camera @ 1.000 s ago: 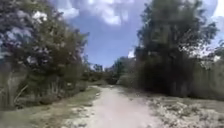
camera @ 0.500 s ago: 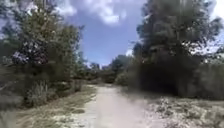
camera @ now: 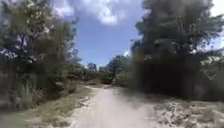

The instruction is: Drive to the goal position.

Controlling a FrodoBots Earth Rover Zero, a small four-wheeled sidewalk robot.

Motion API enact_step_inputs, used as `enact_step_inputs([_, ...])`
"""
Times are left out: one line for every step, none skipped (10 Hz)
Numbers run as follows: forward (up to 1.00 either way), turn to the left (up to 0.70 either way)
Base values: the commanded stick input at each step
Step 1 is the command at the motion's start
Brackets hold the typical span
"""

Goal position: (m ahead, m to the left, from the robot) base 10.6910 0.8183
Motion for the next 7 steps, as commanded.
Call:
enact_step_inputs([1.0,0.4])
enact_step_inputs([1.0,0.4])
enact_step_inputs([1.0,0.4])
enact_step_inputs([1.0,0.4])
enact_step_inputs([1.0,0.21])
enact_step_inputs([1.0,0.0])
enact_step_inputs([1.0,0.0])
